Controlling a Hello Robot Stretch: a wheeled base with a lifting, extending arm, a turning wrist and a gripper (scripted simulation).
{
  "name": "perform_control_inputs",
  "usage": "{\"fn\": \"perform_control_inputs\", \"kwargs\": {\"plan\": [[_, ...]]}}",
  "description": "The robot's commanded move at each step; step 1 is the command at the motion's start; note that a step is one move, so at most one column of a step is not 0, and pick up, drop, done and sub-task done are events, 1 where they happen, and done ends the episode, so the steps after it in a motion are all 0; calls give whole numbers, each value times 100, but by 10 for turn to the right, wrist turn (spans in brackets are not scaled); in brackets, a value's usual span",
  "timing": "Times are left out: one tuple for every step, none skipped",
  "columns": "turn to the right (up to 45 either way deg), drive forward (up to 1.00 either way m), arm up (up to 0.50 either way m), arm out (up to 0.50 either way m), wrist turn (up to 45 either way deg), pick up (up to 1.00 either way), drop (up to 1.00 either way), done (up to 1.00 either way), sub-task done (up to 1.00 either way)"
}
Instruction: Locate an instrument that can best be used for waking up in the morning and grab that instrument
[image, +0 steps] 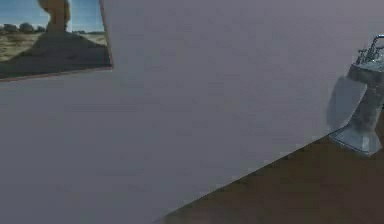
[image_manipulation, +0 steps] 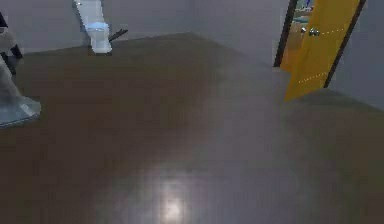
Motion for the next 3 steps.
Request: {"fn": "perform_control_inputs", "kwargs": {"plan": [[450,0,0,0,0,0,0,0,0],[450,0,0,0,0,0,0,0,0],[150,0,0,0,0,0,0,0,0]]}}
